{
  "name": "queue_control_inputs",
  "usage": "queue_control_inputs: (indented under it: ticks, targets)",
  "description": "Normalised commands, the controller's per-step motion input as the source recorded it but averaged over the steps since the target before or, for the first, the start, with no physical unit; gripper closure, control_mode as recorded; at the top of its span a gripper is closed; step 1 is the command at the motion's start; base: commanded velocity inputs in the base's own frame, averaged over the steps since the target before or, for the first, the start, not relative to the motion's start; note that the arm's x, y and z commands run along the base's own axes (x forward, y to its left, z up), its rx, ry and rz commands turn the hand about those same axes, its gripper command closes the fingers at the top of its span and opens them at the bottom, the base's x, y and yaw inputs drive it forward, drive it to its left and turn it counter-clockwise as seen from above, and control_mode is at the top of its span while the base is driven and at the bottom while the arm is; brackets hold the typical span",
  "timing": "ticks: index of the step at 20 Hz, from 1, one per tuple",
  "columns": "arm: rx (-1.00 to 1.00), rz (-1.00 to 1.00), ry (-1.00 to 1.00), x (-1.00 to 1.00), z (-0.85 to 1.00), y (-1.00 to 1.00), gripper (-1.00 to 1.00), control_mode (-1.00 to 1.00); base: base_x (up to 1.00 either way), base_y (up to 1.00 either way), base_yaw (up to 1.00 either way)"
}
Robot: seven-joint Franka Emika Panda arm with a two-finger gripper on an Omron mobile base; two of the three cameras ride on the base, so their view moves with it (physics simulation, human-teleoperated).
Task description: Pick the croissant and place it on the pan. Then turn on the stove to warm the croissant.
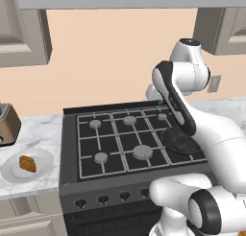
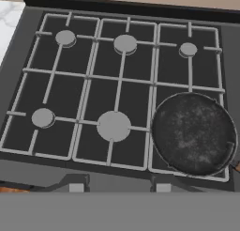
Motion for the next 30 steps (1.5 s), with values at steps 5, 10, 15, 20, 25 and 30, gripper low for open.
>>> queue_control_inputs:
  ticks: [5,10,15,20,25,30]
  targets:
    - [0.0,0.0,0.0,-0.11,-0.07,0.09,-1.0,-1.0,0.0,0.0,0.0]
    - [0.0,0.0,0.0,-0.16,-0.2,0.28,-1.0,-1.0,0.0,0.0,0.0]
    - [0.0,0.0,0.01,-0.11,-0.14,0.43,-1.0,-1.0,0.0,0.0,0.0]
    - [0.0,0.03,0.02,-0.05,-0.05,0.43,-1.0,-1.0,0.0,0.0,0.0]
    - [0.0,0.04,0.01,0.0,-0.08,0.5,-1.0,-1.0,0.0,0.0,0.0]
    - [0.0,0.03,0.0,0.0,-0.08,0.57,-1.0,-1.0,0.0,0.0,0.0]
